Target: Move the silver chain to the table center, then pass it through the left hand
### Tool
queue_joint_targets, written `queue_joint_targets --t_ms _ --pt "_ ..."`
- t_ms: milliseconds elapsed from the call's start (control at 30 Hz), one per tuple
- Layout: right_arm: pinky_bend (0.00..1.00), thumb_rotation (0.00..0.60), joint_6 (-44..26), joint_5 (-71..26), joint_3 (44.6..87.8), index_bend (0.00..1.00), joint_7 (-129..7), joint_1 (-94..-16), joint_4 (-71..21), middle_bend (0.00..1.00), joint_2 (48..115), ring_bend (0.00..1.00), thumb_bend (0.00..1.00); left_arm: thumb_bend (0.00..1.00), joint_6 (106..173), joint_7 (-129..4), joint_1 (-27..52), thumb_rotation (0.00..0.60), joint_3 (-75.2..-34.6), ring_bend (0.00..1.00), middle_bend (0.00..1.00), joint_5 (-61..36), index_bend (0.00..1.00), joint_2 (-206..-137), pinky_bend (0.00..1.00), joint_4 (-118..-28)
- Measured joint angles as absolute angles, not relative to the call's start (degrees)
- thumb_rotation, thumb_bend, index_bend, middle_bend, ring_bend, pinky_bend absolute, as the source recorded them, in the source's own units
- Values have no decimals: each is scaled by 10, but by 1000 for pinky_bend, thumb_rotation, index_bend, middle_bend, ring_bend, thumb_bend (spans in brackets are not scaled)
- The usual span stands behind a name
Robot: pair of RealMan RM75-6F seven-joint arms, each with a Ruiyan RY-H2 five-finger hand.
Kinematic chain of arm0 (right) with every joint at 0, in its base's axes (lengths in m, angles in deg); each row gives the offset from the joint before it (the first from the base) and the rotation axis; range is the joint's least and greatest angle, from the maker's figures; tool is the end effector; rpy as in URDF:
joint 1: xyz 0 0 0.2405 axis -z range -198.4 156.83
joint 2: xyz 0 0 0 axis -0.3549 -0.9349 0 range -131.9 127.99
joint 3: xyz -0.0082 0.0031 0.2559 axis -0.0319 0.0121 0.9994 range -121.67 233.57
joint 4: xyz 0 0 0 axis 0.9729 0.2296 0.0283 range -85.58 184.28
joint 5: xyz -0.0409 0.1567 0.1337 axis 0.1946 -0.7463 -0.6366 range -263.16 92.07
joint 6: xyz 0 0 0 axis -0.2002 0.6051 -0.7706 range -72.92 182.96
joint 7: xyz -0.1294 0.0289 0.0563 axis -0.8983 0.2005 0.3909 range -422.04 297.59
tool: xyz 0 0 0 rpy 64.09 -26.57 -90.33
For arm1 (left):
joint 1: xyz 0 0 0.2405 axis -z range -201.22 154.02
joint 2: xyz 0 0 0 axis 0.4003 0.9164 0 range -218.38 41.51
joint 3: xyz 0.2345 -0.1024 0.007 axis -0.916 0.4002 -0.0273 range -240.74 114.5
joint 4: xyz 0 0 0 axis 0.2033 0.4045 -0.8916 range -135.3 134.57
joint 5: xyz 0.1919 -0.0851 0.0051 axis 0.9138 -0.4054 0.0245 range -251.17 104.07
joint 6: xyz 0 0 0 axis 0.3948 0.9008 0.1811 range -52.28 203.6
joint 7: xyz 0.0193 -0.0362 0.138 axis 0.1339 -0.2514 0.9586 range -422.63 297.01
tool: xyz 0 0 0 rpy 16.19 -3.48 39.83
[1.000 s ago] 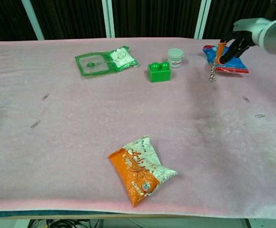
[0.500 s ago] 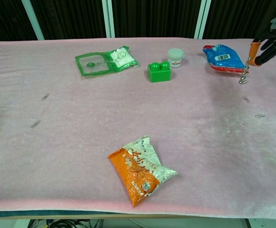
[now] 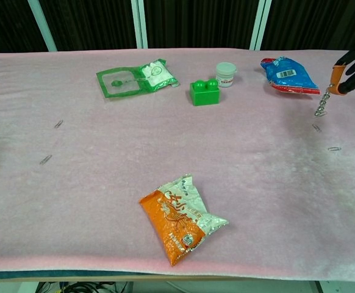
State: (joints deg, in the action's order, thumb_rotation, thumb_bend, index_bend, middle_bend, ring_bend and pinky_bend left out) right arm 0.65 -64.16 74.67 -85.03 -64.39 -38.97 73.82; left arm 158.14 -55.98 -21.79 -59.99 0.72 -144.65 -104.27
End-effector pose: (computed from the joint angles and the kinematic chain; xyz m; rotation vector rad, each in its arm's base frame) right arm -0.2166 -0.3910 0.0788 1.2431 -1.3958 0.7415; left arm -0.3177 0.1600 0.1874 -1.2402 -1.0141 -0.6985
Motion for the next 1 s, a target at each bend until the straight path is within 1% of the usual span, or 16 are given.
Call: queue_joint_targets --t_ms 333,1000 --pt "207 600 26 -655 738 659 -836 -641 -355 93 744 137 357 218 1579 -555 -216 600 -601 0 85 6 81 -1448 0 -1043" --pt "207 600 47 -646 725 659 -817 -642 -315 93 769 138 358 218 1581 -552 -216 600 -601 0 85 5 81 -1450 0 -1043"
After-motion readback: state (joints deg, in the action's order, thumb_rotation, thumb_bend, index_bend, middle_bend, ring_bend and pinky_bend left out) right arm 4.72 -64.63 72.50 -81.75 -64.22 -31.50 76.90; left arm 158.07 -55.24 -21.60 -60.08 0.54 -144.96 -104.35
